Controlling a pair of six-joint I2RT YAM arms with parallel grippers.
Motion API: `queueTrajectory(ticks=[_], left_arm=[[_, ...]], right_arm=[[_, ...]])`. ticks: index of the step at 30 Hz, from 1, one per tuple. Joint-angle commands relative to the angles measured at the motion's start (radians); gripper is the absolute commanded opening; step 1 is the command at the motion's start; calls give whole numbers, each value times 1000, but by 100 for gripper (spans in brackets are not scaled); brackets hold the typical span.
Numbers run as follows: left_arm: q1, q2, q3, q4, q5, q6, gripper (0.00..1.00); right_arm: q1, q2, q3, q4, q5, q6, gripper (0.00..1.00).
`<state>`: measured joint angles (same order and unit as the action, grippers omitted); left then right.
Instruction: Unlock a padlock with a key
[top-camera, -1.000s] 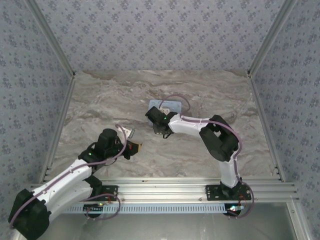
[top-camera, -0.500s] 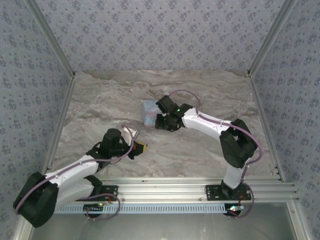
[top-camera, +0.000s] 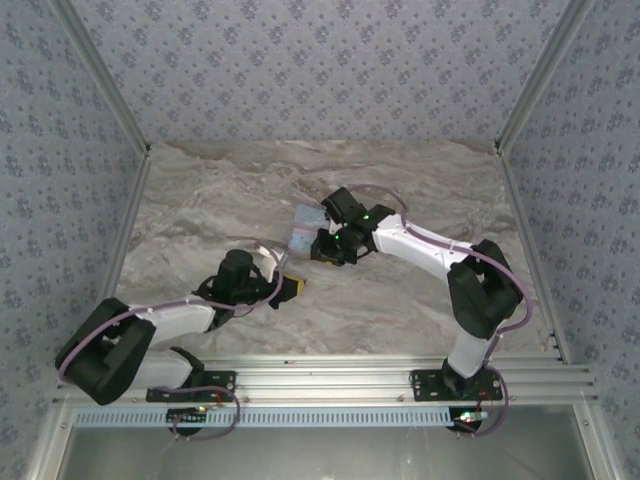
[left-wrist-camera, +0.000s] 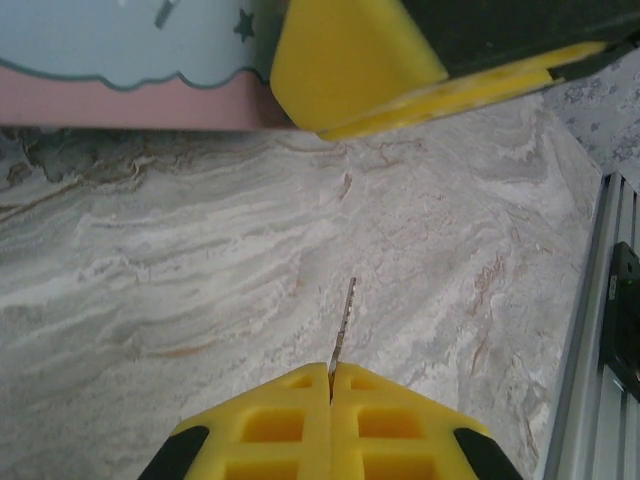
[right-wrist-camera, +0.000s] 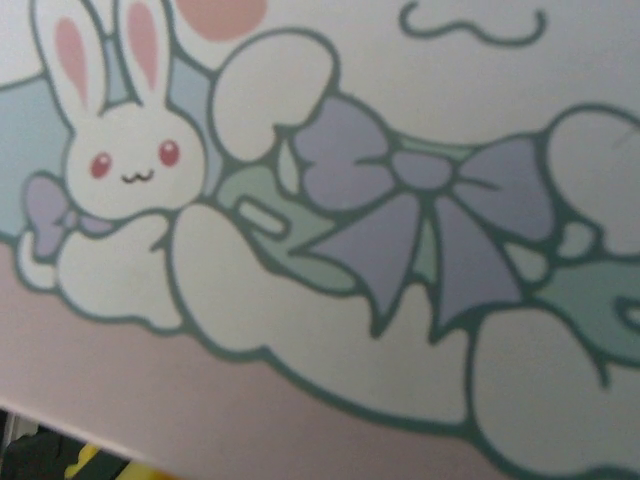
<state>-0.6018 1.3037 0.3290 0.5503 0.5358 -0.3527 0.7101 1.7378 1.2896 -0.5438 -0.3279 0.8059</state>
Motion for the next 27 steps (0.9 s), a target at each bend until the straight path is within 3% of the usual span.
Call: queueTrajectory(ticks=[1, 5, 27], left_arm=[[19, 53, 51, 166, 57, -27, 0], [59, 126, 59, 304, 139, -103, 0], [89, 314, 86, 503, 260, -154, 0]], right_arm=[[-19, -51, -24, 4, -68, 30, 0], [-49, -70, -78, 64, -121, 62, 0], [-98, -112, -88, 102, -129, 70, 0]])
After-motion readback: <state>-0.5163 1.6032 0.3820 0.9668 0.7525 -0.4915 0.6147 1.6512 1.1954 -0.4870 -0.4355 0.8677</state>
